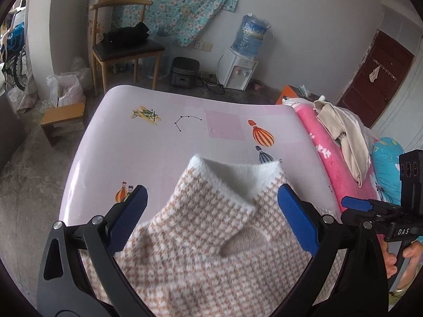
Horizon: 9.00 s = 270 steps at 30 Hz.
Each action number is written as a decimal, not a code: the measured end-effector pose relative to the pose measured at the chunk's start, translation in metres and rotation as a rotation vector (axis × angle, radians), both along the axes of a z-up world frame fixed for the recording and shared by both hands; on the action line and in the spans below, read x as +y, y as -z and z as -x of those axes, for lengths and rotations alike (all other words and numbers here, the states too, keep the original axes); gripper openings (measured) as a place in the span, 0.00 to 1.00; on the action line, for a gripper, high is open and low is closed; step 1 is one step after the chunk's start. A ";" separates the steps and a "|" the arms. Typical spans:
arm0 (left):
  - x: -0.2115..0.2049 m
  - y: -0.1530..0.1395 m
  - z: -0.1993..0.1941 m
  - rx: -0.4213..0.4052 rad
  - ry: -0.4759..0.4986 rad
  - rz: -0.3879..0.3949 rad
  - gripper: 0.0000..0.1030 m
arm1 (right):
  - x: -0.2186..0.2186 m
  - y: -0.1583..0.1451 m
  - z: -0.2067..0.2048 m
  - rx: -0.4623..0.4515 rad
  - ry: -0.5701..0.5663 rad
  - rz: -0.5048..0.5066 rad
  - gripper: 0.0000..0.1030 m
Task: Fold large clothes
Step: 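Move both open tools toward the white collar of the coat, then grasp the white collar edge with both tools, then lift the collar with both tools and fold it over toward the hem, then open both tools and release the folded collar, then move both open tools to the white-trimmed side edge of the coat, then grasp the side edge with the left tool while the right tool grasps beside it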
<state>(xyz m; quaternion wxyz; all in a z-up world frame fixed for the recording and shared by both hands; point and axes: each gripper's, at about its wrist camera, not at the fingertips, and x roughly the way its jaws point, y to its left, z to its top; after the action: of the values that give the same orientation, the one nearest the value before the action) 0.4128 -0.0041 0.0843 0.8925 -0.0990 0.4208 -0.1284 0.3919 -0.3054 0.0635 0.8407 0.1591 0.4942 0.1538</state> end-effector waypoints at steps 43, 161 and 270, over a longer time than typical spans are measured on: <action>-0.013 0.063 0.071 0.124 0.287 -0.203 0.16 | 0.057 0.003 0.047 -0.011 -0.295 0.192 0.32; 0.003 0.124 0.309 0.158 -0.033 -0.323 0.92 | 0.091 0.093 0.308 -0.029 0.061 0.336 0.84; 0.045 0.118 0.290 0.003 -0.117 -0.420 0.33 | -0.015 0.088 0.248 -0.069 0.192 0.229 0.50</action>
<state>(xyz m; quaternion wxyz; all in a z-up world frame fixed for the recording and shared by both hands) 0.1228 0.0411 -0.0336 0.8988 0.0647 0.4334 0.0146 0.1439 -0.3204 -0.0248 0.8806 0.1035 0.4619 0.0206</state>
